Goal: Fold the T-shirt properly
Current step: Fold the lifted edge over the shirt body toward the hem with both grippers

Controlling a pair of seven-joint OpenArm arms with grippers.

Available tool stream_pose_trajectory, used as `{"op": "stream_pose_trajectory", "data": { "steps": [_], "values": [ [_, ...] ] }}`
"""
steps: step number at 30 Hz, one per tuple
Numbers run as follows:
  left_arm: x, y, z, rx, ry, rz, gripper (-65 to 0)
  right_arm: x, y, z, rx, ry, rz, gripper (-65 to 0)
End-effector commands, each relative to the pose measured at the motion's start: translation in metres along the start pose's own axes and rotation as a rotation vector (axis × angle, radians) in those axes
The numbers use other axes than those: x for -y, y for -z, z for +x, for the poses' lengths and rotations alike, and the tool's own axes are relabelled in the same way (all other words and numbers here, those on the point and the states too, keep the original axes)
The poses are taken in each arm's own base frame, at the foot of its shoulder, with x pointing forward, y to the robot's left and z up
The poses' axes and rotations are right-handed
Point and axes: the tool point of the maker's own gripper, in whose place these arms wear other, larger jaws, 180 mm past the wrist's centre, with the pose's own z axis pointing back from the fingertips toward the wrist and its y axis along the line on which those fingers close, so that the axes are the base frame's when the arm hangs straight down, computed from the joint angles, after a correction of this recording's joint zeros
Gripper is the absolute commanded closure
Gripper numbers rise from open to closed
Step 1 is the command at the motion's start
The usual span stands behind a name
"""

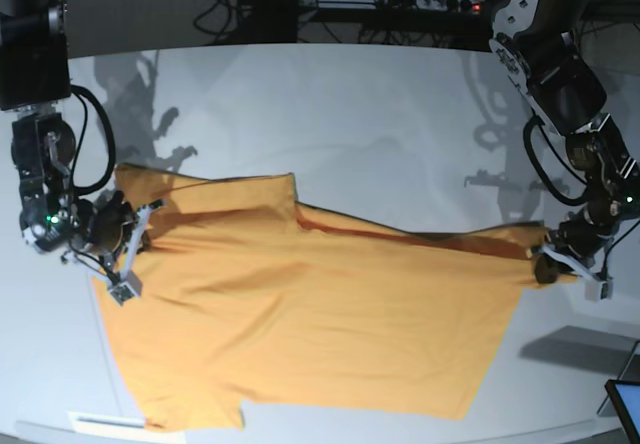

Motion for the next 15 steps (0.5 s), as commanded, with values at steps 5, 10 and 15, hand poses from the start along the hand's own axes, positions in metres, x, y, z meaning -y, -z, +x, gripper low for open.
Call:
{"op": "stream_pose_trajectory", "data": {
  "steps": [5, 10, 15],
  "values": [
    [-0.006, 0.002, 0.018, 0.062, -0.018, -0.006, 0.0, 0.015, -0.011, 0.022, 0.064, -0.007, -0.034, -0.1],
    [-0.013, 0.000, 0.033, 0.097, -0.017, 0.004, 0.0, 0.020, -0.016, 0.035, 0.086, -0.015, -0.047, -0.1],
    [-0.021, -0.006, 0.040, 0.107, -0.004, 0.022, 0.0, 0.026, -0.021, 0.050, 0.115, -0.018, -0.060, -0.1]
  ]
}}
